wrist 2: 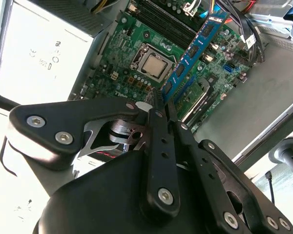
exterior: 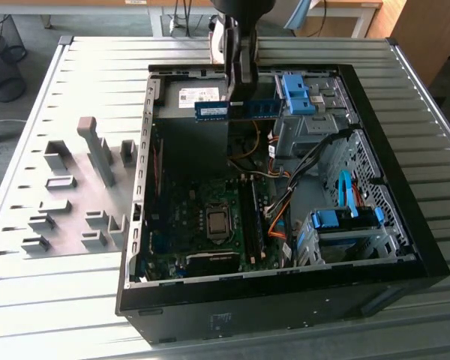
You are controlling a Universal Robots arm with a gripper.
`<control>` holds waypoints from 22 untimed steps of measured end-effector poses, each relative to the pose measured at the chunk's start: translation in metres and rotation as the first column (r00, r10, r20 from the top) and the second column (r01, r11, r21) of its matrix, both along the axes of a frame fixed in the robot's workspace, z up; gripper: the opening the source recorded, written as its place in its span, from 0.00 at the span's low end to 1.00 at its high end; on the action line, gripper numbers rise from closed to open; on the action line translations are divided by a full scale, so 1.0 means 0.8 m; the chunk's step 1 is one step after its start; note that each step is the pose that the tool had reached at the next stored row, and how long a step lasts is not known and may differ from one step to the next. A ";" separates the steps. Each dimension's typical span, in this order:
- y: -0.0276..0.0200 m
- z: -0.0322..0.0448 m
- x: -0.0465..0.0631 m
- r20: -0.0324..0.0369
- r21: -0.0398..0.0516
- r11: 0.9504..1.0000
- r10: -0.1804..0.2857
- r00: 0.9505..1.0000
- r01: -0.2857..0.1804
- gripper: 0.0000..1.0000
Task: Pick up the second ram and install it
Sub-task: 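Insert the second ram into the second slot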
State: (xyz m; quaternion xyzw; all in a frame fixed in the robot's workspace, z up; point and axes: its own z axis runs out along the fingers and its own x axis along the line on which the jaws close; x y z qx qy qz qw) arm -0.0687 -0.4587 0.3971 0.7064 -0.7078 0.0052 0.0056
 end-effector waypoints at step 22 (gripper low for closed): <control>0.0000 -0.0024 0.001 0.000 -0.002 0.984 -0.176 0.984 0.176 0.14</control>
